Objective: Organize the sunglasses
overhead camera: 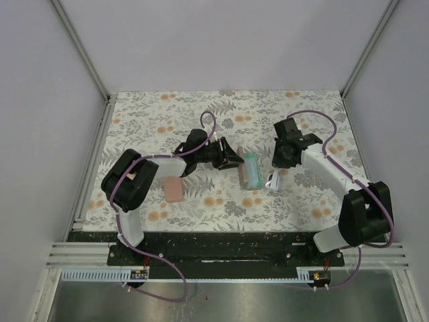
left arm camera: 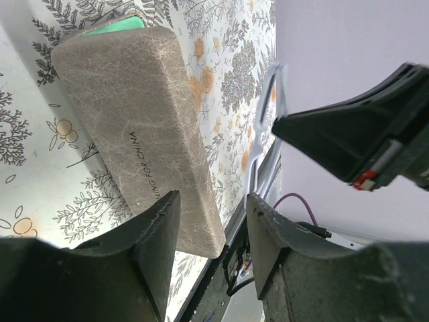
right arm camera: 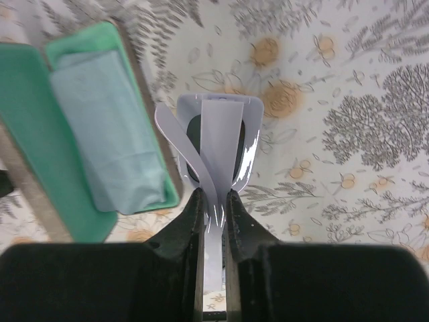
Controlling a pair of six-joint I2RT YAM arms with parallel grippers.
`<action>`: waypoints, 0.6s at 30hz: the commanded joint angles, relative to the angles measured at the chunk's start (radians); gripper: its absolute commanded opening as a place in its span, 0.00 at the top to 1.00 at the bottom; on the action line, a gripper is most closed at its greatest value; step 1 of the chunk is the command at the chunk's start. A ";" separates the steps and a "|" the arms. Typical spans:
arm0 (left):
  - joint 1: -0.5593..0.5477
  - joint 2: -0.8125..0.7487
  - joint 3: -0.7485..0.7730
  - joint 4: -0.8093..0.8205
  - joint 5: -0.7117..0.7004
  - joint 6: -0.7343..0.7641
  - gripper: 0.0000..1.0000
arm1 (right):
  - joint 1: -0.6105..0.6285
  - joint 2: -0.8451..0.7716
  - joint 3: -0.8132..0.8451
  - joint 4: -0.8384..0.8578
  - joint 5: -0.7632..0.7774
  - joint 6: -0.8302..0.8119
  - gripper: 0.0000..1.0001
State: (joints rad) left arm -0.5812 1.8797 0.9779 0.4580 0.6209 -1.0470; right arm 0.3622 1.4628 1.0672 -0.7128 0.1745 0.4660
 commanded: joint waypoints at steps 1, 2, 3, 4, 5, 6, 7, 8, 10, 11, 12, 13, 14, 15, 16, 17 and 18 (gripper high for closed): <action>-0.005 -0.019 0.038 0.036 -0.009 0.005 0.53 | -0.006 0.048 0.125 0.006 -0.072 -0.033 0.95; -0.005 -0.021 0.038 0.034 -0.009 0.007 0.53 | -0.006 0.057 0.138 0.012 -0.088 -0.039 0.95; -0.005 -0.022 0.039 0.030 -0.007 0.007 0.53 | -0.006 0.083 0.148 0.024 -0.110 -0.047 0.95; -0.003 -0.024 0.041 0.027 -0.009 0.008 0.53 | -0.005 0.103 0.157 0.036 -0.130 -0.059 0.95; -0.003 -0.024 0.045 0.022 -0.006 0.010 0.53 | -0.005 0.122 0.163 0.053 -0.153 -0.069 0.95; -0.005 -0.024 0.050 0.018 -0.006 0.012 0.53 | -0.006 0.134 0.162 0.074 -0.171 -0.082 0.95; -0.005 -0.024 0.051 0.015 -0.006 0.013 0.53 | -0.005 0.149 0.159 0.097 -0.206 -0.093 0.94; -0.005 -0.022 0.056 0.010 -0.004 0.015 0.53 | -0.005 0.160 0.154 0.130 -0.225 -0.099 0.94; -0.002 -0.021 0.059 0.005 -0.003 0.015 0.53 | -0.003 0.163 0.128 0.198 -0.265 -0.112 0.94; 0.000 -0.021 0.062 0.005 0.000 0.013 0.53 | -0.005 0.157 0.107 0.238 -0.286 -0.121 0.93; 0.004 -0.017 0.061 0.007 0.002 0.012 0.53 | -0.003 0.151 0.084 0.271 -0.297 -0.121 0.92; 0.006 -0.019 0.062 0.007 0.003 0.010 0.53 | -0.005 0.149 0.065 0.301 -0.312 -0.119 0.92; 0.007 -0.017 0.062 0.007 0.005 0.008 0.53 | -0.005 0.151 0.056 0.317 -0.323 -0.122 0.91; 0.009 -0.016 0.064 0.007 0.005 0.008 0.53 | -0.005 0.156 0.054 0.323 -0.331 -0.124 0.91; 0.009 -0.014 0.065 0.005 0.007 0.008 0.53 | -0.005 0.168 0.057 0.323 -0.339 -0.127 0.91; 0.009 -0.013 0.067 0.004 0.007 0.008 0.53 | -0.005 0.178 0.059 0.325 -0.352 -0.130 0.91; 0.011 -0.010 0.067 0.004 0.007 0.008 0.53 | -0.003 0.191 0.062 0.326 -0.362 -0.133 0.91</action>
State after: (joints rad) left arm -0.5785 1.8797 1.0042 0.4404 0.6220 -1.0466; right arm 0.3595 1.6375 1.1221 -0.4820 -0.1089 0.3622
